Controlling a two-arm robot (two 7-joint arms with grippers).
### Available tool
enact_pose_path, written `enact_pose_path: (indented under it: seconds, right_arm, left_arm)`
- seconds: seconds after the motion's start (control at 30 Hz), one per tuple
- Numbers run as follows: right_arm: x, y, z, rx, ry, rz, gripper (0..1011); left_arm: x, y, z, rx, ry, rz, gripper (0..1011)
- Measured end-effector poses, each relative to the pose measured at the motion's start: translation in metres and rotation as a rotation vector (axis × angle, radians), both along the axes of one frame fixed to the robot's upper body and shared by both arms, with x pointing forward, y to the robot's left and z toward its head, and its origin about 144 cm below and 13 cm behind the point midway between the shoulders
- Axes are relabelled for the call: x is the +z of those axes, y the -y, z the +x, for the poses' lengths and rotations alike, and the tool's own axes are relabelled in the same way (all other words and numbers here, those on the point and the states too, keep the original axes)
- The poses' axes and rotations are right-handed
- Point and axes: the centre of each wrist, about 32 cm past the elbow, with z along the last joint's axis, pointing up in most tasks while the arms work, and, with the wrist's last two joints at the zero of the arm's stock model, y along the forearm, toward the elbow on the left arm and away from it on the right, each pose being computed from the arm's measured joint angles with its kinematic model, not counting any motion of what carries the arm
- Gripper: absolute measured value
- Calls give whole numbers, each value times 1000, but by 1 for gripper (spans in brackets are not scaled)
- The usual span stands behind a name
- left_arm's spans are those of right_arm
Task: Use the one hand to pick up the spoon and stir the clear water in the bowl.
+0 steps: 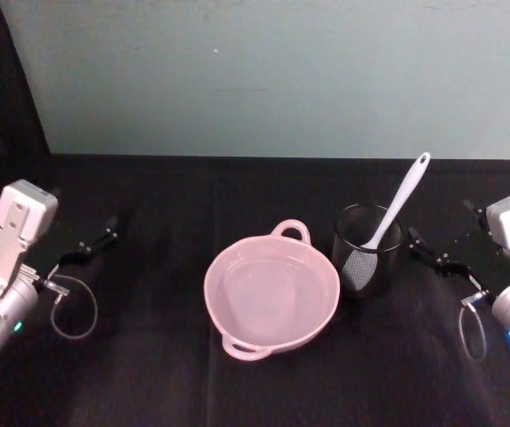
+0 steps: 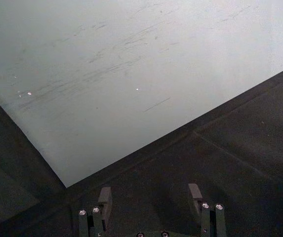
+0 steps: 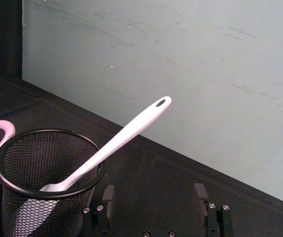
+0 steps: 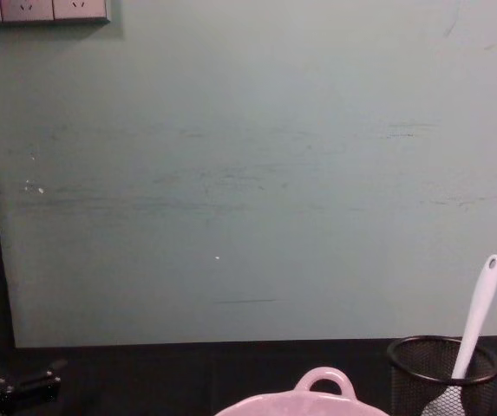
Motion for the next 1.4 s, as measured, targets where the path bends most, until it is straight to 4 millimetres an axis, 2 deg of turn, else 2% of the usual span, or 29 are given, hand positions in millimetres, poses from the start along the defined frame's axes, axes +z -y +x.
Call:
enact_pose_path:
  seconds: [1.4]
  right_arm:
    - [0, 0, 0, 0, 0, 0, 1002]
  left_arm:
    - [0, 0, 0, 0, 0, 0, 1005]
